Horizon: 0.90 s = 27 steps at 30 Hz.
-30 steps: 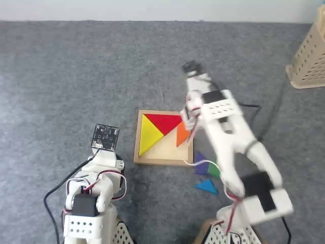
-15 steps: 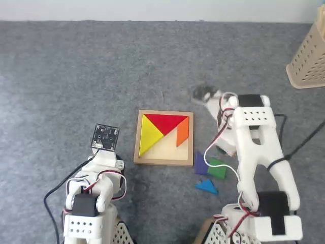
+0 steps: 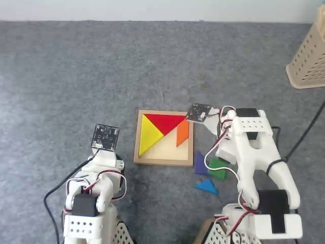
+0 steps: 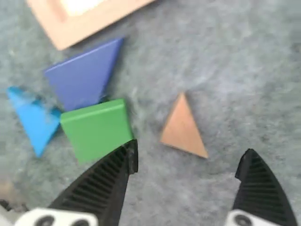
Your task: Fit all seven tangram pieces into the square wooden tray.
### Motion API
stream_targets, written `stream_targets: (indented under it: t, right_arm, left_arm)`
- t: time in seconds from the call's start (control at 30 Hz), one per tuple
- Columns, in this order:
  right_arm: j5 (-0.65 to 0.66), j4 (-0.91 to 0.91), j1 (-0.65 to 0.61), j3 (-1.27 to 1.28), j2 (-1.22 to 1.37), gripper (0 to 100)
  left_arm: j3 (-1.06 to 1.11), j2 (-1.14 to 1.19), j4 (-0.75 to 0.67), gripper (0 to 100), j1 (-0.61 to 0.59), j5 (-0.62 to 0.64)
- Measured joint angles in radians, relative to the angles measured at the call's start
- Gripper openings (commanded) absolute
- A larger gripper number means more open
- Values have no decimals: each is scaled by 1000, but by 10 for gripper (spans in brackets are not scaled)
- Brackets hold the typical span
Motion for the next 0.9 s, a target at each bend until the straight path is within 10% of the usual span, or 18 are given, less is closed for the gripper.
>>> stream_targets:
  t: [0.4, 0.9]
  right_arm:
    - [28, -147, -2, 133, 0, 325]
    - [12, -161, 3, 137, 0, 69]
  left_arm:
    - [0, 0, 0, 12, 0, 0]
    - [0, 0, 0, 12, 0, 0]
